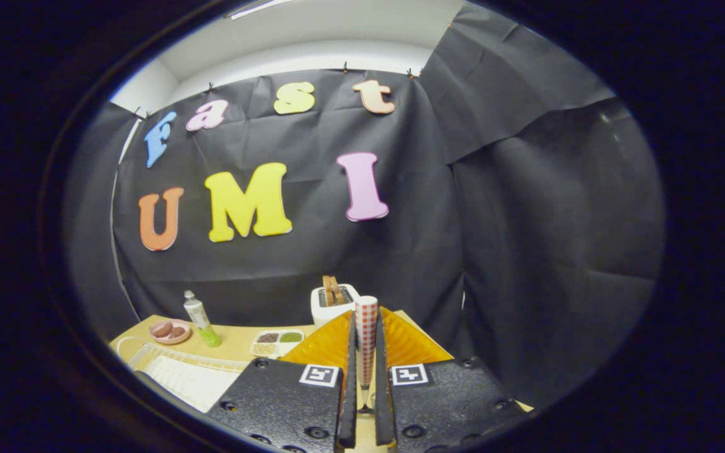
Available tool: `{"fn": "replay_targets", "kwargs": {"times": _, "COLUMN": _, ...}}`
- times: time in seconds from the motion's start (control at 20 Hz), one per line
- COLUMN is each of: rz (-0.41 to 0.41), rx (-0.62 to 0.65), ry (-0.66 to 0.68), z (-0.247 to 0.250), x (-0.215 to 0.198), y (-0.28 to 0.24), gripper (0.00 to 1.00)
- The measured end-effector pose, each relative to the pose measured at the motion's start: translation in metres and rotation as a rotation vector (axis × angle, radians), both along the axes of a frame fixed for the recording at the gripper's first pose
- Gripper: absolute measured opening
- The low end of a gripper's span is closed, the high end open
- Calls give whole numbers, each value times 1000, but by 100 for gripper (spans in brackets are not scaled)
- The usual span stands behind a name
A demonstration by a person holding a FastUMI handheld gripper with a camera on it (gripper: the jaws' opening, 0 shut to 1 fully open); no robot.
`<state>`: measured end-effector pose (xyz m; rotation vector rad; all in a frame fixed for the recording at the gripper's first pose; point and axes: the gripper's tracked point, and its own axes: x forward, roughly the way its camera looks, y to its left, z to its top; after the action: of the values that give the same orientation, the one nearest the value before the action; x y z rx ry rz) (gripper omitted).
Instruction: Take the plate from the dish rack, then take the spoon from the basket and place it into the plate.
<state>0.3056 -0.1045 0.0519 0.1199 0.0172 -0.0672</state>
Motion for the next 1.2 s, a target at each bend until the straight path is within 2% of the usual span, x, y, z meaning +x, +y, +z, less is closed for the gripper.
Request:
{"fn": "replay_targets", "kwargs": {"times": 0.2, "rz": 56, "rx": -3, "ry": -40, "z": 29, "x": -51, "y": 45, "gripper": 17}}
{"fn": "replay_targets", "kwargs": {"times": 0.45, "rz": 102, "rx": 110, "ry": -113, "z": 46, "x": -113, "y": 98, "gripper": 17}}
{"fn": "replay_targets", "kwargs": {"times": 0.9, "rz": 245, "rx": 22, "ry": -75, "z": -14, "x": -190, "y": 203, "gripper": 17}}
{"fn": "replay_targets", "kwargs": {"times": 1.2, "rz": 331, "rx": -74, "ry": -18, "z": -90, "x": -224, "y": 258, "gripper": 18}}
